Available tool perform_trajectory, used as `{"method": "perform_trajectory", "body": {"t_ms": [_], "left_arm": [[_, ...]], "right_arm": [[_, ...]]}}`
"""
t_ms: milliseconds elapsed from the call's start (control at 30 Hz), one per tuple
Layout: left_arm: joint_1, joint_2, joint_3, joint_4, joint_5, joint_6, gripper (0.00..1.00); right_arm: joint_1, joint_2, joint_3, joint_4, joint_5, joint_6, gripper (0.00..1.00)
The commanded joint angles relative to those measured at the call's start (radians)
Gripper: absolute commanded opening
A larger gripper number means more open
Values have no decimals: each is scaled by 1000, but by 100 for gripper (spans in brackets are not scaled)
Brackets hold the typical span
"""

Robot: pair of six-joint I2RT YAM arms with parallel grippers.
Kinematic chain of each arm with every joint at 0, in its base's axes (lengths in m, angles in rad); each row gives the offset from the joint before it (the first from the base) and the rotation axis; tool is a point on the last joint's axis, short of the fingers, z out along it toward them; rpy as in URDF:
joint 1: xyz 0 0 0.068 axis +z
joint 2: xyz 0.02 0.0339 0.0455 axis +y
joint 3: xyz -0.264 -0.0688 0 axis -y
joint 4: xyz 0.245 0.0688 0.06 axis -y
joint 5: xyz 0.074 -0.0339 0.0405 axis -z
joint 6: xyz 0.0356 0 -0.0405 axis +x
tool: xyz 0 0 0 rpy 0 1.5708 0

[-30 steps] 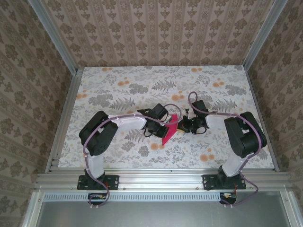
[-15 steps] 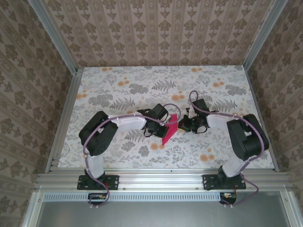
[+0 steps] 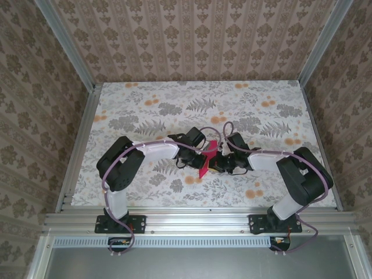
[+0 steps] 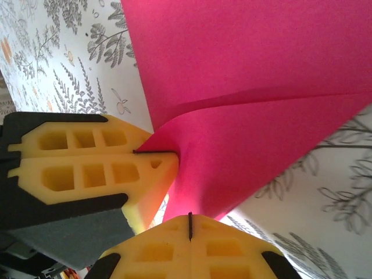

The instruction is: Fold a paper plane with a square sheet of paper (pick it up from the middle)

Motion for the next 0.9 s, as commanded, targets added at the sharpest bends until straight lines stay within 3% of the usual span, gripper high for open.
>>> {"method": "perform_trajectory", "body": {"t_ms": [0,333,667,867], "left_arm": [[16,19,-41,-62,-42,-10,0],[19,19,-38,-69,-43,-7,0],[29,13,-45,-63,-41,-5,0],[32,21,-45,-58,-32,-6,0]], "right_arm": [[5,26,1,58,5,44,5],[5,115,3,69,24,23,4],[24,7,-22,80,4,61,4],[58,28,-50,133,26,102,4]]}}
